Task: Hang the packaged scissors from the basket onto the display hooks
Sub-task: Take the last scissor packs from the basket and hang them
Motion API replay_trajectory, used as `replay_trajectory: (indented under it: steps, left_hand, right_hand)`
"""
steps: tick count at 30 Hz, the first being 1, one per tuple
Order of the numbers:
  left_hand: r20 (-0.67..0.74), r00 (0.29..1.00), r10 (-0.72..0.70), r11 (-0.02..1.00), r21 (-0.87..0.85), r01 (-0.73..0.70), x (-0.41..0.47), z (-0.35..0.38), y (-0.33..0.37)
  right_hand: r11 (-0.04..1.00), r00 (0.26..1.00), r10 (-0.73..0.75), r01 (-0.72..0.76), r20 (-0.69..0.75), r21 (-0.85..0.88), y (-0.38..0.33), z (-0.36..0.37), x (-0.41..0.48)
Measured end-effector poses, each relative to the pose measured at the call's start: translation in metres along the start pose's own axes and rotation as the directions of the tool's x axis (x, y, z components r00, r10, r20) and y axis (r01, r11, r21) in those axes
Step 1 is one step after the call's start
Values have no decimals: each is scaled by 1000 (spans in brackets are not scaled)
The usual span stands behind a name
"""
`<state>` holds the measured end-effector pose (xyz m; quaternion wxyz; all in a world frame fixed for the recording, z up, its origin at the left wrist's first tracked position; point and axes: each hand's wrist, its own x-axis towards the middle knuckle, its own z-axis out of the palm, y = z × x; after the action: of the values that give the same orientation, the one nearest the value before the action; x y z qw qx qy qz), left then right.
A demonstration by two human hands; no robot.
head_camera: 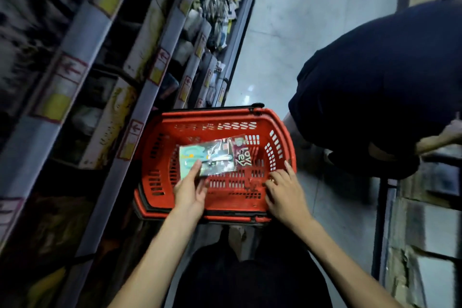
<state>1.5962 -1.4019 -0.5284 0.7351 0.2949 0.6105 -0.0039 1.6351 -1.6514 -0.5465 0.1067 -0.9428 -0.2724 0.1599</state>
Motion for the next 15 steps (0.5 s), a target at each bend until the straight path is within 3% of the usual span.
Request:
replay_trajectory:
  steps: [2, 4, 5, 7, 9, 10, 12, 15]
  left_hand:
    - [78, 990, -116, 983, -136, 126, -29, -4, 1]
    - [116, 975, -188, 958, -200, 208, -52, -6, -3]
    - [128, 970, -208, 950, -212, 231, -61, -5, -7]
    - [160, 960, -229, 942, -212, 260, -78, -1, -14]
    - [206, 947, -249, 945, -165, 284, -93, 5, -23]
    - [240, 936, -257, 946, -134, 294, -99, 7, -26]
    - [323, 902, -285, 950, -31, 311, -113, 12, -34]
    - [423, 860, -286, 957, 179, 230, -129, 13, -44]
  right_hand:
    - [967, 990, 135, -123, -38, 222, -14, -12, -6]
    - [830, 946, 322, -268, -29, 490, -32, -28, -12]
    - [698, 914, 403, -338, 42, 631, -41, -38, -14]
    - [315, 850, 487, -386, 201, 867, -56, -61, -17]
    - [-53, 819, 474, -342, 325, 938, -65, -84, -17]
    - [-163, 815, 458, -316, 356, 935, -69, -94, -18]
    - [-265, 809, 477, -240, 344, 934, -76, -103, -23]
    - [-330, 750, 598, -91, 282, 940, -77, -105, -38]
